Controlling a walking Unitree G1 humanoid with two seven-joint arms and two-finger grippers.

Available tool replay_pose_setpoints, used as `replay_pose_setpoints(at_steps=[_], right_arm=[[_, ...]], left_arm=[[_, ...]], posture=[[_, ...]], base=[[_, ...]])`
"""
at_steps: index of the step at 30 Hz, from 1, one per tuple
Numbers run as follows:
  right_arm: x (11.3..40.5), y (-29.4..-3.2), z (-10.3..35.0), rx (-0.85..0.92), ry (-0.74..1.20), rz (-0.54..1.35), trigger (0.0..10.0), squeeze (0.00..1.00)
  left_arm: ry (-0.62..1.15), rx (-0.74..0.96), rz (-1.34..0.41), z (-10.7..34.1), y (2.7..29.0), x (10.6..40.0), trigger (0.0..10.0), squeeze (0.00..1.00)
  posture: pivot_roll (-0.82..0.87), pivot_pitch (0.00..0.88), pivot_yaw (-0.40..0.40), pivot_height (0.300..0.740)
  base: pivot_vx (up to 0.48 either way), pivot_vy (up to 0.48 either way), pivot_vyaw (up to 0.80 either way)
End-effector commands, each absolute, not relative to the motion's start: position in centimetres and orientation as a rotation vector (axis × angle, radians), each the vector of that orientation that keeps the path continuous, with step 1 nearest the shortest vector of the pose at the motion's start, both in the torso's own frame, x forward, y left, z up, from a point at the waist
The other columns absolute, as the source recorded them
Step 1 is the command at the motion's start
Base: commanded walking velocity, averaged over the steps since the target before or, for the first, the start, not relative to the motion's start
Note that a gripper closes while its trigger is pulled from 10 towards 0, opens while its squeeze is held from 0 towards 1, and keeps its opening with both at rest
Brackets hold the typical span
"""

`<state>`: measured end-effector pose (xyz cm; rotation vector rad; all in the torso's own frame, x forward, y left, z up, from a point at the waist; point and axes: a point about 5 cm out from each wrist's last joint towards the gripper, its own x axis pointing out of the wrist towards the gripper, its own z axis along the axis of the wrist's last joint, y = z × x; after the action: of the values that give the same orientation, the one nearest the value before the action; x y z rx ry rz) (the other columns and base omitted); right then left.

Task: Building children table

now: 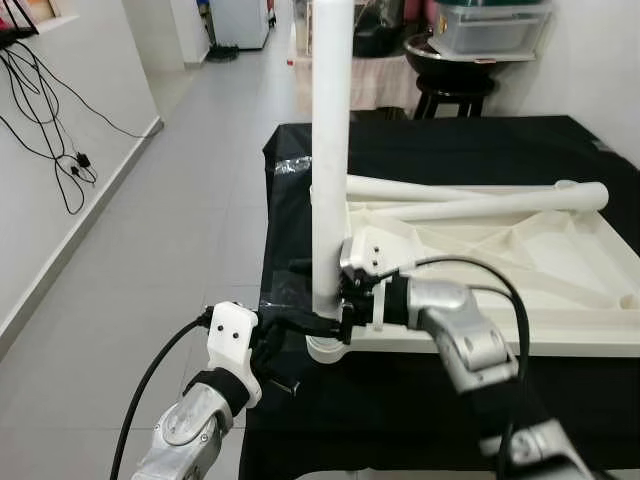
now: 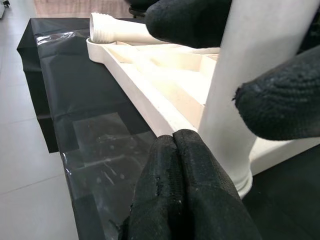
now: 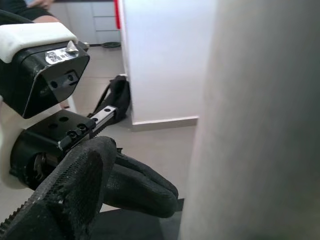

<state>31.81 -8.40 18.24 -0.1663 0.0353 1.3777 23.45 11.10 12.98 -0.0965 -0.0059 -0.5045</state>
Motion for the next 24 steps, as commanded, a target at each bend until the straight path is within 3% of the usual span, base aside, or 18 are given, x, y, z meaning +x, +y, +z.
replay_pose_setpoints(at_steps=[1, 6, 8, 9, 10, 11, 23, 24], right_arm=[[32.0, -7.7, 18.0, -0.156, 0.055, 1.452, 10.0, 0.00], [33.2, -7.7, 17.8, -0.079, 0.119, 1.524, 10.0, 0.00], [33.5, -7.7, 17.6, -0.082, 0.130, 1.526, 9.5, 0.00], [33.6, -7.8, 17.4, -0.075, 0.143, 1.535, 8.5, 0.00], [33.6, -7.8, 17.4, -0.075, 0.143, 1.535, 8.5, 0.00], [33.8, -7.9, 17.4, -0.068, 0.148, 1.543, 0.0, 0.00], [34.1, -9.3, 16.0, -0.077, 0.165, 1.425, 0.0, 0.00], [34.0, -9.7, 15.1, -0.099, 0.198, 1.320, 0.0, 0.00]], left_arm=[[0.018, -0.094, -0.499, 12.6, 11.3, 23.2, 10.0, 0.00], [0.032, -0.090, -0.508, 12.4, 11.4, 22.9, 10.0, 0.00], [0.035, -0.091, -0.512, 12.3, 11.3, 22.8, 10.0, 0.00], [0.037, -0.091, -0.514, 12.3, 11.3, 22.8, 10.0, 0.00], [0.037, -0.091, -0.514, 12.3, 11.3, 22.8, 10.0, 0.00], [0.038, -0.089, -0.516, 12.3, 11.2, 22.7, 10.0, 0.00], [0.030, -0.064, -0.504, 12.4, 11.0, 22.7, 10.0, 0.00], [0.029, -0.057, -0.505, 12.4, 11.0, 22.6, 10.0, 0.00]], posture=[[0.03, 0.022, 0.003, 0.740], [0.06, 0.020, 0.002, 0.740], [0.06, 0.020, -0.001, 0.740], [0.06, 0.020, -0.002, 0.740], [0.06, 0.020, -0.002, 0.740], [0.07, 0.021, -0.005, 0.740], [0.06, 0.025, -0.007, 0.740], [0.05, 0.032, -0.012, 0.740]], base=[[0.000, 0.000, 0.00], [0.000, 0.000, 0.00], [0.000, 0.000, 0.00], [0.000, 0.000, 0.00], [0.000, 0.000, 0.00], [0.000, 0.000, 0.00], [0.000, 0.000, 0.00], [0.000, 0.000, 0.00]])
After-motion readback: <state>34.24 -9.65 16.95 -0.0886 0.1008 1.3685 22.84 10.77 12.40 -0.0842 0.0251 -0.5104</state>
